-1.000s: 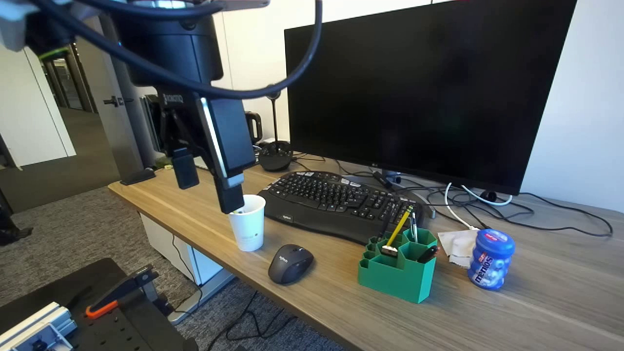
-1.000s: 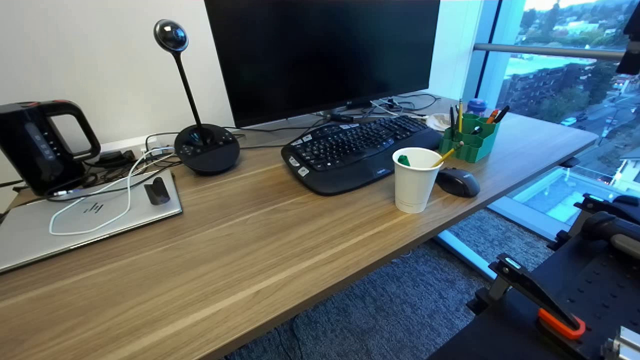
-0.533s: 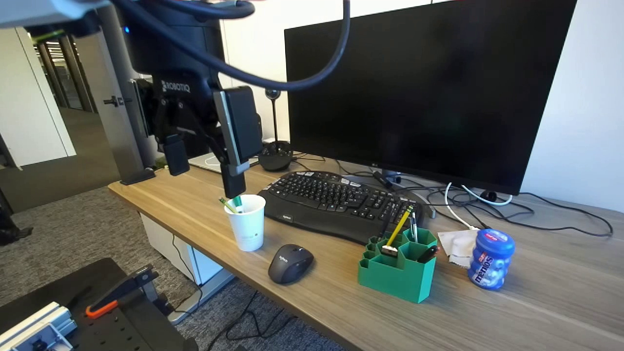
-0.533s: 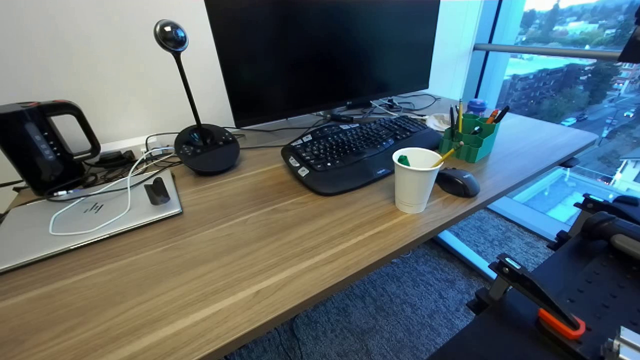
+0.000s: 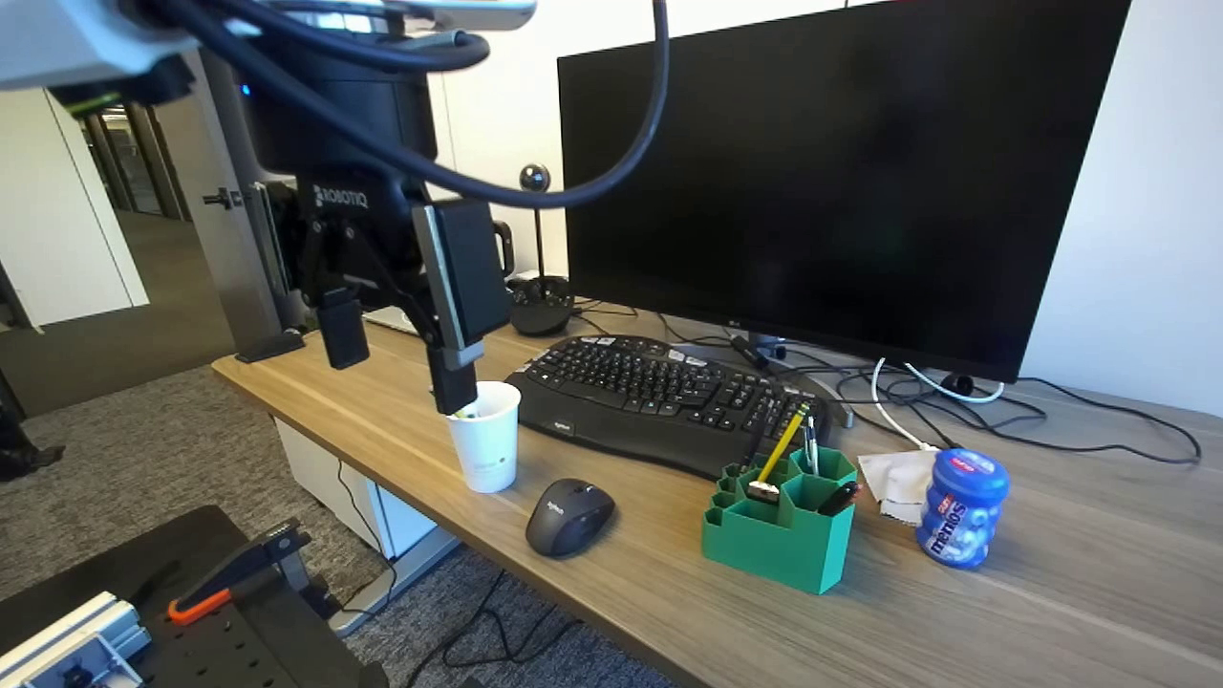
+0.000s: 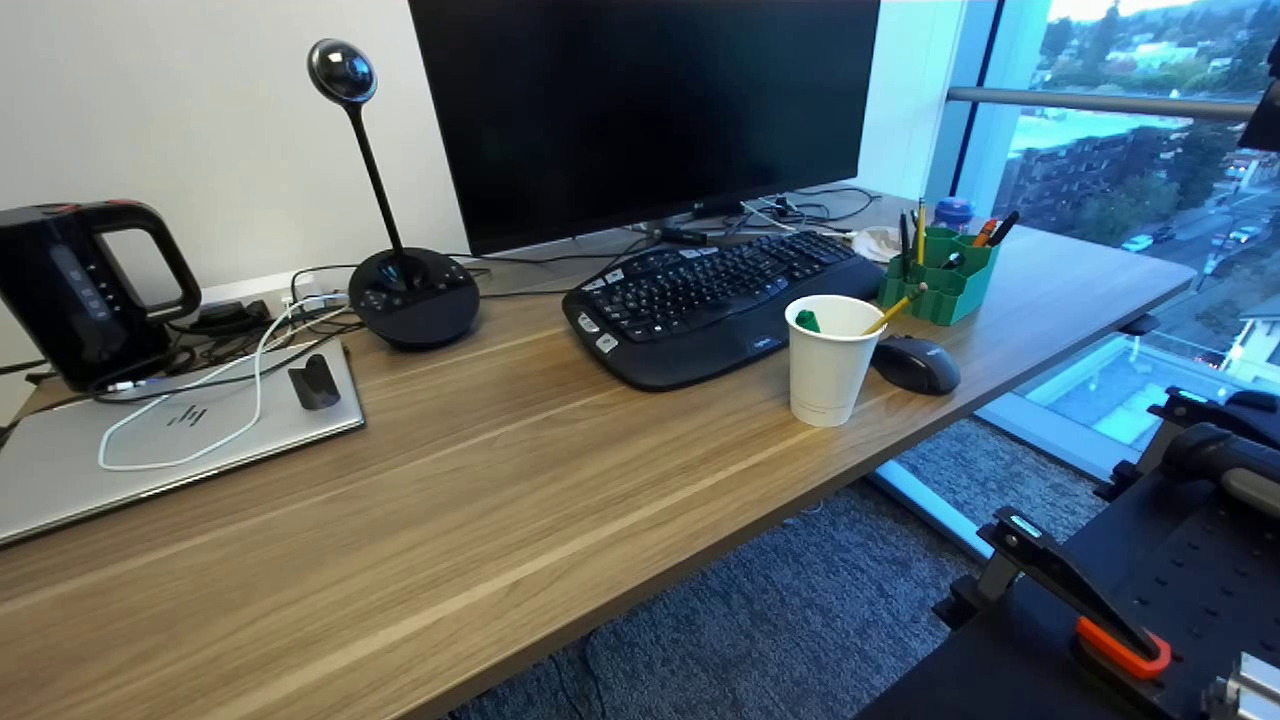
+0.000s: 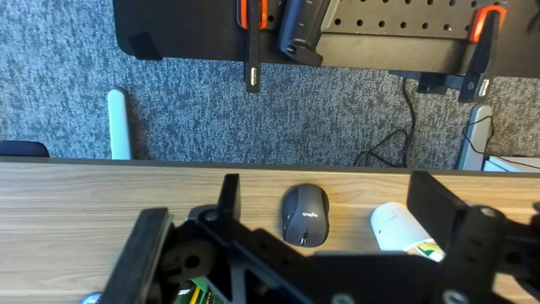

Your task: Move the mouse slightly to the right on the desk, then pick a marker from the rack and put it on the desk

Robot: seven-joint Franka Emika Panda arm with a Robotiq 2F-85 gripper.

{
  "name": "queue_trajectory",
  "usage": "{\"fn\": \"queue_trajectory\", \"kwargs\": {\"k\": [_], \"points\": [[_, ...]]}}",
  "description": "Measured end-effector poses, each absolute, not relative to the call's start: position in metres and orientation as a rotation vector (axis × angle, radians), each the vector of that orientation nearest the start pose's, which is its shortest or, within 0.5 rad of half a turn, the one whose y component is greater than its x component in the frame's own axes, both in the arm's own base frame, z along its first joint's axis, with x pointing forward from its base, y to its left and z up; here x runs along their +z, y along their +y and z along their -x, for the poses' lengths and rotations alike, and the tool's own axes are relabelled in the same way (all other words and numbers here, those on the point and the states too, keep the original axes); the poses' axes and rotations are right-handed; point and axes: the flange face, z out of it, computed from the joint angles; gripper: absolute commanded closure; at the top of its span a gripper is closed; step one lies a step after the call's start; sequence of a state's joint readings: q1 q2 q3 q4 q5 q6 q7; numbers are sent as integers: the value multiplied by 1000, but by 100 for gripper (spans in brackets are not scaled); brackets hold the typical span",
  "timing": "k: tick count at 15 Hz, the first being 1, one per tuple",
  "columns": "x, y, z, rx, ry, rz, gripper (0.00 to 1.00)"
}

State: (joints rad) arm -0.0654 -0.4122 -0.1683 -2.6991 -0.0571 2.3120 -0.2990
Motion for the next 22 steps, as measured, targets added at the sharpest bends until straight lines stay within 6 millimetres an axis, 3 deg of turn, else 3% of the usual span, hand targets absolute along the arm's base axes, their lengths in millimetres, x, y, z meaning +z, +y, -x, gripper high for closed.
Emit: {"fn": "queue_trajectory", "kwargs": {"k": [12,22], "points": [[316,-60,-395,-184,-107,3285,0],[285,-85,-416,-121,126,3321,0]]}}
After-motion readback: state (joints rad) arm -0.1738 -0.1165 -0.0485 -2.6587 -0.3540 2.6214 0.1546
